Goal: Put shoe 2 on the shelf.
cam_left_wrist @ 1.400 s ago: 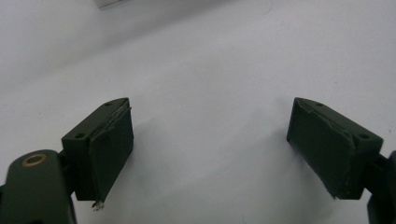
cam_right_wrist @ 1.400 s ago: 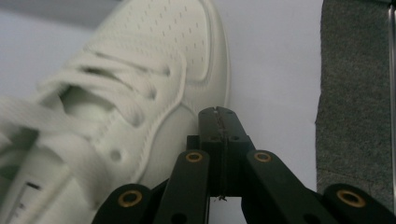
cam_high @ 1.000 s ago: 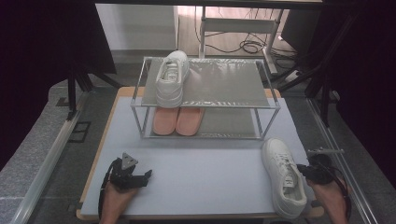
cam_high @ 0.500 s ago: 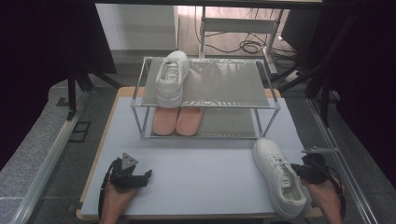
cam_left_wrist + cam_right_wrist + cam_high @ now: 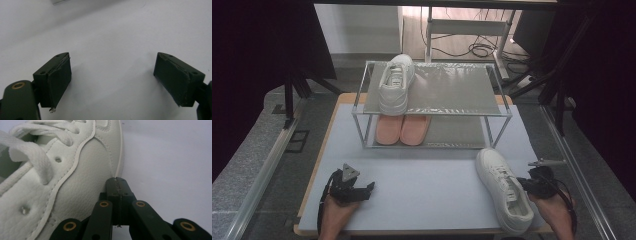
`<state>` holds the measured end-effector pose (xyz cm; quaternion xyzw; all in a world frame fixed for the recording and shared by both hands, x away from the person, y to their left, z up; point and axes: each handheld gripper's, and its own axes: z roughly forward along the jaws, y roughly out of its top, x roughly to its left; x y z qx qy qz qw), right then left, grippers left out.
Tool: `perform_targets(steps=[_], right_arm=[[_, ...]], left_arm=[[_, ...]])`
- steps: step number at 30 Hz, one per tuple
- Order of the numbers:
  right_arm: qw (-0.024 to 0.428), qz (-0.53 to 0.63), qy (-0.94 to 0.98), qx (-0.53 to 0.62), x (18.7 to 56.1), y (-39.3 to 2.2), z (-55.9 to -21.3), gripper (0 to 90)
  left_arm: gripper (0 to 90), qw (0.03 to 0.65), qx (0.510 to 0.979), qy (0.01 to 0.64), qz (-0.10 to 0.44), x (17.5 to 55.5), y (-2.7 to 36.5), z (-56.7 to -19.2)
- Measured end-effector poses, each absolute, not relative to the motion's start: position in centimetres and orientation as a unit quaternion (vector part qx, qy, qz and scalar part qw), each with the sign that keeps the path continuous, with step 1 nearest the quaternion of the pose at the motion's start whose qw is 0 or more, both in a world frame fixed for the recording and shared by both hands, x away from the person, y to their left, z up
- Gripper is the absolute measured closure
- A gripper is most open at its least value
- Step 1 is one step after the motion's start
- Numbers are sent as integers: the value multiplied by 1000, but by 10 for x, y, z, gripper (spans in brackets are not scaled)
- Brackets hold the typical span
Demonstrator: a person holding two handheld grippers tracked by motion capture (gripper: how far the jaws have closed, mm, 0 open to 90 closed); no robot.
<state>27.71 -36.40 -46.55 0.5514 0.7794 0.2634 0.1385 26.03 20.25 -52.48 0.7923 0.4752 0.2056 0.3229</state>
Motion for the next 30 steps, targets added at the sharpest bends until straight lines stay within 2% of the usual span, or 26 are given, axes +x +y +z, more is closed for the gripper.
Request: perform_targets(steps=[22,30], right_arm=[[106,288,811,498,292,-304,-469,900],[93,279,816,497,273,-316,-468,900]], left_arm=[[148,323,792,475,206,260,202,-525],[149,320,794,473,207,260,203,-524]])
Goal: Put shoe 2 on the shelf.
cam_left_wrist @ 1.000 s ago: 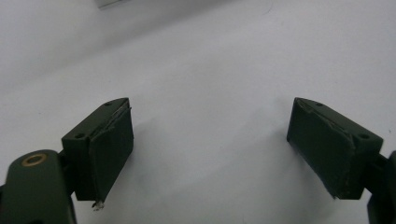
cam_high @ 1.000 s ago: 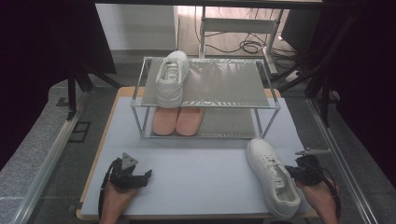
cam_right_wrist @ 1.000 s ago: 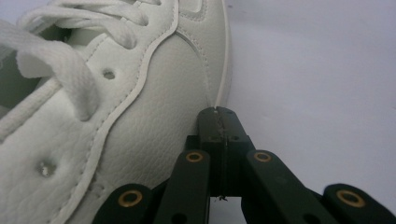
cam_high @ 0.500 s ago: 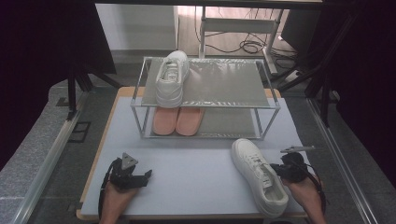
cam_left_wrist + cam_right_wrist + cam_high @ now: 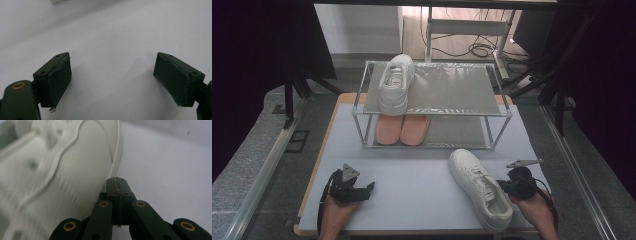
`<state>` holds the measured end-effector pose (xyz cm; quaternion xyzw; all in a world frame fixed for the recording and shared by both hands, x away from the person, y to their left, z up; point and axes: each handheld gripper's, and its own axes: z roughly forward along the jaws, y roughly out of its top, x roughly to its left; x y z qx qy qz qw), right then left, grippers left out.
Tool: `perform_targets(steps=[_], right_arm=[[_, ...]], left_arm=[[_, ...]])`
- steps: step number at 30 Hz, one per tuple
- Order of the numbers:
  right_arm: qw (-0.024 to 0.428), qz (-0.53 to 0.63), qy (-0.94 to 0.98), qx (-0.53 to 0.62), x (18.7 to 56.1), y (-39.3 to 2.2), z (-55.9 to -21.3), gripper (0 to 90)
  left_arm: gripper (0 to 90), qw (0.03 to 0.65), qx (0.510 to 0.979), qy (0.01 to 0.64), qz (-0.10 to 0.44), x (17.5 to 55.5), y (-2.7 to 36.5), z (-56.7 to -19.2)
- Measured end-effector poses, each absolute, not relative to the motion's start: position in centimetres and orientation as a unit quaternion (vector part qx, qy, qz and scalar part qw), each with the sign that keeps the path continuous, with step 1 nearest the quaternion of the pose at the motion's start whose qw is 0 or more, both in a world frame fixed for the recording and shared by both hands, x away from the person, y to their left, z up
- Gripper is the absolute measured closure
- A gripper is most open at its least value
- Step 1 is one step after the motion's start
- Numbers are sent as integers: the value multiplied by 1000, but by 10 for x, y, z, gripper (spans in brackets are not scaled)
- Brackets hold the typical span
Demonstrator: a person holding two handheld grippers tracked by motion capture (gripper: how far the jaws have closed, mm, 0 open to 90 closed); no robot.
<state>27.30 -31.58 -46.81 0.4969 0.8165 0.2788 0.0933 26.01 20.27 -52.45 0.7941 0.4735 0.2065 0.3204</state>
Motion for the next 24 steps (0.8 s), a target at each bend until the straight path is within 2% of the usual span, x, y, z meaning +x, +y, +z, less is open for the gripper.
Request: perform_targets(steps=[8,24], right_arm=[[86,282,815,499,267,-309,-469,900],[67,300,839,450,294,-242,-476,900]], left_arm=[[148,323,792,476,206,260,203,-525],[149,324,792,476,206,260,202,-525]])
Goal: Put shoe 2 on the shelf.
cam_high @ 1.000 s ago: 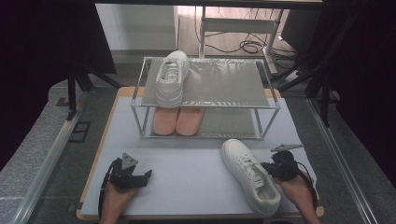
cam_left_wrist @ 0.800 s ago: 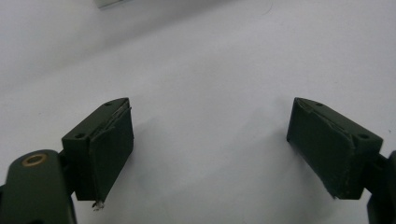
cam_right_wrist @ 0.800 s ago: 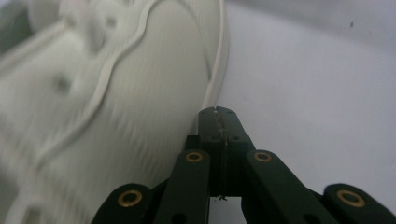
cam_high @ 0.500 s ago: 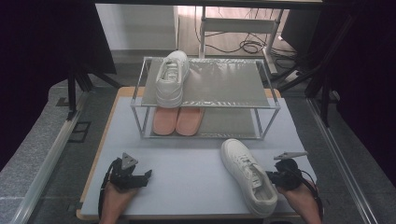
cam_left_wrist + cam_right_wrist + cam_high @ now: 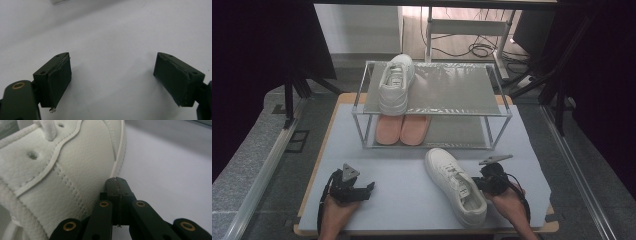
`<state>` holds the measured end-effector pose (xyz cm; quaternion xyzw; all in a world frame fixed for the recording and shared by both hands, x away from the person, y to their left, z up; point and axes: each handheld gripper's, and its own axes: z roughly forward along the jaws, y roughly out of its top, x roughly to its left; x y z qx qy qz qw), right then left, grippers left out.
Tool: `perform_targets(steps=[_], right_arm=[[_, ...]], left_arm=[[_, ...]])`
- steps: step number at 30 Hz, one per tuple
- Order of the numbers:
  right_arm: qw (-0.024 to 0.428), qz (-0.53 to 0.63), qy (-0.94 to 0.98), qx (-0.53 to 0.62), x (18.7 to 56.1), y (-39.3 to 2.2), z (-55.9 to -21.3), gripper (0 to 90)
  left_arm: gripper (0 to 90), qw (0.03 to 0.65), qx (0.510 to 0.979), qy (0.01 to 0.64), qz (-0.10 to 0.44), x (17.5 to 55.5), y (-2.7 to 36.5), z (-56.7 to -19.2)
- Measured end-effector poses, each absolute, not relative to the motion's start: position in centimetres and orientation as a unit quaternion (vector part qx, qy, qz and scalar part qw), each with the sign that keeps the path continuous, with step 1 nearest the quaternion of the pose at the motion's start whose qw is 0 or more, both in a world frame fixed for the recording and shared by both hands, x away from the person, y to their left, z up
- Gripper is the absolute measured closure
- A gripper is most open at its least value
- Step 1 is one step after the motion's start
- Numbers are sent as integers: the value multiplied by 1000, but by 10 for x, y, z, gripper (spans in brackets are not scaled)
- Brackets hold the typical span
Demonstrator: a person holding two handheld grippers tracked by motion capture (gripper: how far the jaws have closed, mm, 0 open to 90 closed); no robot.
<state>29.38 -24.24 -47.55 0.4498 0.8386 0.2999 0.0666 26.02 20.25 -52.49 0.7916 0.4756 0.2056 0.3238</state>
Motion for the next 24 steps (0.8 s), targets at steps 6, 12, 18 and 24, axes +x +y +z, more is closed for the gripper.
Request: perform_targets(steps=[6,12,18,24], right_arm=[[44,308,850,426,307,-223,-478,900],[26,311,862,399,318,-197,-479,900],[29,309,870,384,321,-194,-474,871],[36,316,874,368,314,-205,-454,849]], left_arm=[[149,323,792,475,206,260,203,-525],[149,321,794,473,206,260,203,-525],[149,320,794,474,206,260,203,-524],[149,323,792,475,207,260,202,-525]])
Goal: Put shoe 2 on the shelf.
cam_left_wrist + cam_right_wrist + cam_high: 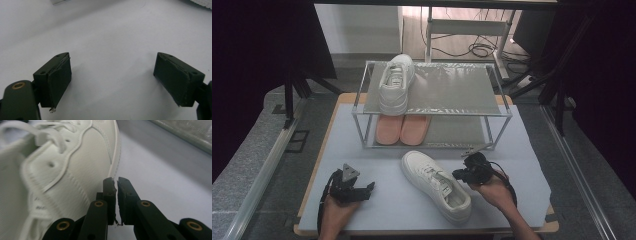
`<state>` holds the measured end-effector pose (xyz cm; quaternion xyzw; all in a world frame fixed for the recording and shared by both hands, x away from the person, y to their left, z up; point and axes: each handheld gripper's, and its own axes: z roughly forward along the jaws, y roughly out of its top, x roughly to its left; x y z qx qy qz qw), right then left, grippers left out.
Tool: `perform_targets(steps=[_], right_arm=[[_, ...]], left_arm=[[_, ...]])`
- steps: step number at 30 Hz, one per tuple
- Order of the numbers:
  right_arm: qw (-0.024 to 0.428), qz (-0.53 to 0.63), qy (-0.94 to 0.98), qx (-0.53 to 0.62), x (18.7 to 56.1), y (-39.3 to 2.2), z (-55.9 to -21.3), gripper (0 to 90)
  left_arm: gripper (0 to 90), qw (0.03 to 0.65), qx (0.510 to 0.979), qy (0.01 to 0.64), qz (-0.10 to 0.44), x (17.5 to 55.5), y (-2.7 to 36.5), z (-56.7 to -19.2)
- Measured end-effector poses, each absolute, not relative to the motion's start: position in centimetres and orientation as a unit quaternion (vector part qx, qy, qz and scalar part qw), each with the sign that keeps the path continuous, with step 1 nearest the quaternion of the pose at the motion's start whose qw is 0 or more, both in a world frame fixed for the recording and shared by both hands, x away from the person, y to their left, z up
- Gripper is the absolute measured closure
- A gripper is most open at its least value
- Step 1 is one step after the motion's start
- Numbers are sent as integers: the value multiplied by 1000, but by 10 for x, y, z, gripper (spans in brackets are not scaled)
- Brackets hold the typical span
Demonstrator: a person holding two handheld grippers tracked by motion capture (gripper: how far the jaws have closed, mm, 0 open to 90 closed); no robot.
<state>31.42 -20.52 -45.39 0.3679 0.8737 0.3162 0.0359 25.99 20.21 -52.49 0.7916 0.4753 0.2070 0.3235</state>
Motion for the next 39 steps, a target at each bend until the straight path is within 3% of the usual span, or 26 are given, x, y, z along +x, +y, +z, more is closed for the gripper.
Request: perform_targets(steps=[15,35,39], right_arm=[[13,324,882,343,283,-219,-419,809],[-5,282,899,336,290,-200,-434,635],[-8,279,898,340,293,-197,-438,654]], left_arm=[[149,325,790,476,209,260,201,-525],[149,324,791,475,210,260,202,-525],[149,324,791,475,210,260,202,-525]])
